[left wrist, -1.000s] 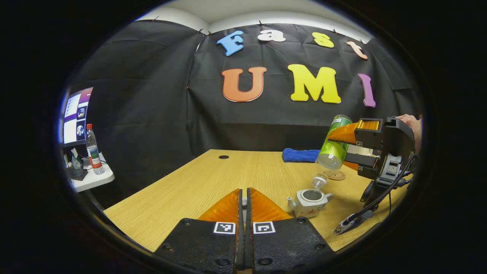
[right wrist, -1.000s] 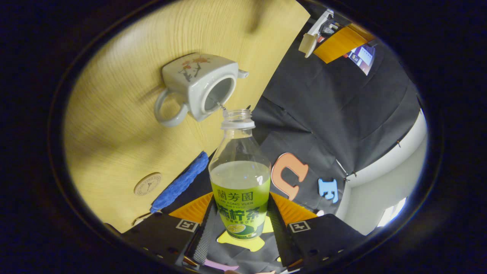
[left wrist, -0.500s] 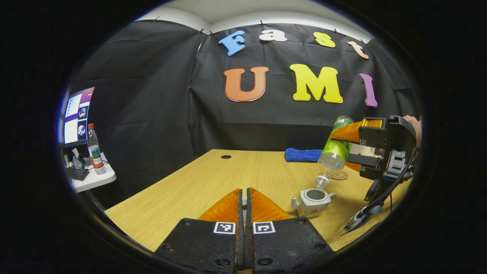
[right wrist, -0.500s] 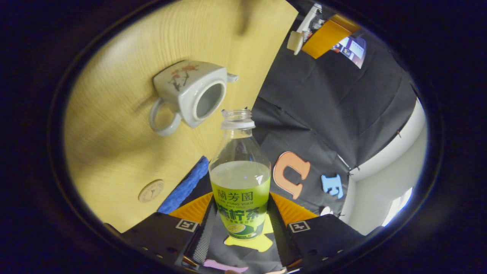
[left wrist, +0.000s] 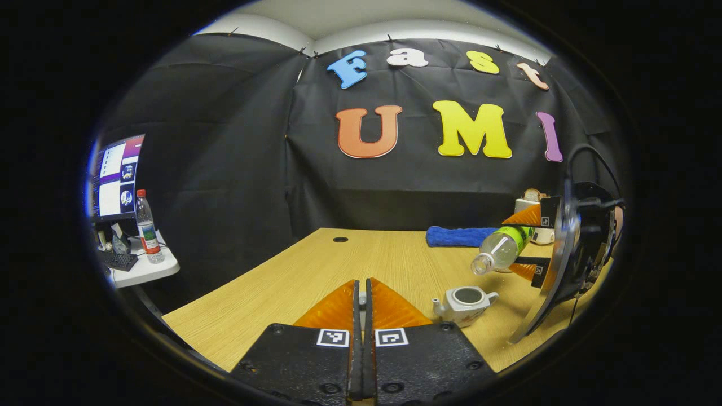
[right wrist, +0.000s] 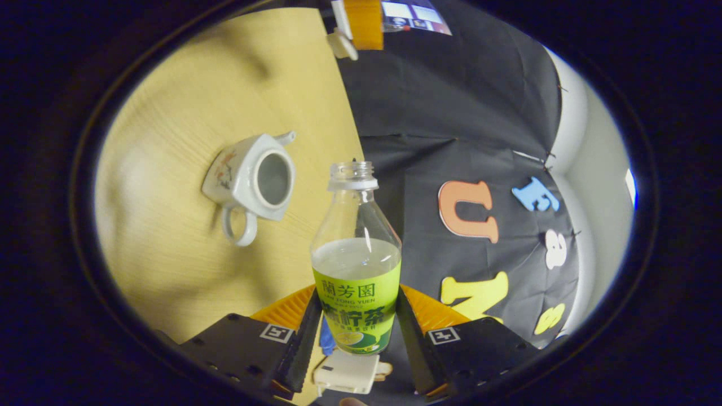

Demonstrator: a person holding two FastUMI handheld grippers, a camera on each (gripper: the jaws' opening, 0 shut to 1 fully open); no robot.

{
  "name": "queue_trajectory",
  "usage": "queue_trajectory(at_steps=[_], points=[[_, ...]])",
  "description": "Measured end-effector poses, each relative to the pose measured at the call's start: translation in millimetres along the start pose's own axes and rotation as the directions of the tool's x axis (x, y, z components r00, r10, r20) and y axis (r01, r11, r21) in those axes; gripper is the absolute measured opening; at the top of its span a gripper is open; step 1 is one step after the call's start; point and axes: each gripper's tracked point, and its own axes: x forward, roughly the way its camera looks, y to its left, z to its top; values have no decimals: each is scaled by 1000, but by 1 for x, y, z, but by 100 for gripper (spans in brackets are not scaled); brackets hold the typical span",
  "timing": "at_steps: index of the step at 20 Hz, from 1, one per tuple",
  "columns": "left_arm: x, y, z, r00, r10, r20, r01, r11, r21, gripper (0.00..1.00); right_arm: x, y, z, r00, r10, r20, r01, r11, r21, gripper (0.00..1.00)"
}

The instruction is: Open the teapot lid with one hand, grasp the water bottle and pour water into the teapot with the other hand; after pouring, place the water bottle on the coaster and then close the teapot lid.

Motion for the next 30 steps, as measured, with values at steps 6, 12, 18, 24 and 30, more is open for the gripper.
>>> queue_trajectory(at_steps=[6, 12, 18, 24, 30], points=[[-1, -31, 21, 999, -39, 20, 39, 999, 13, 3, -14, -17, -10, 996, 59, 65, -83, 866, 493, 71], [3, -70, 33, 995, -92, 30, 91, 995, 33, 3, -15, -34, -66, 996, 37, 79, -86, 571, 816, 72], [4, -97, 28, 991, -131, 14, 130, 990, 50, 3, 16, -38, -127, 997, 13, 71, -72, 232, 970, 72], [1, -104, 24, 989, -145, 5, 144, 989, 45, 3, 67, -21, -136, 998, 31, 53, -55, 66, 996, 71], [0, -96, 18, 992, -128, -5, 128, 991, 40, 3, 92, -1, -144, 998, 53, 36, -38, 37, 999, 70]])
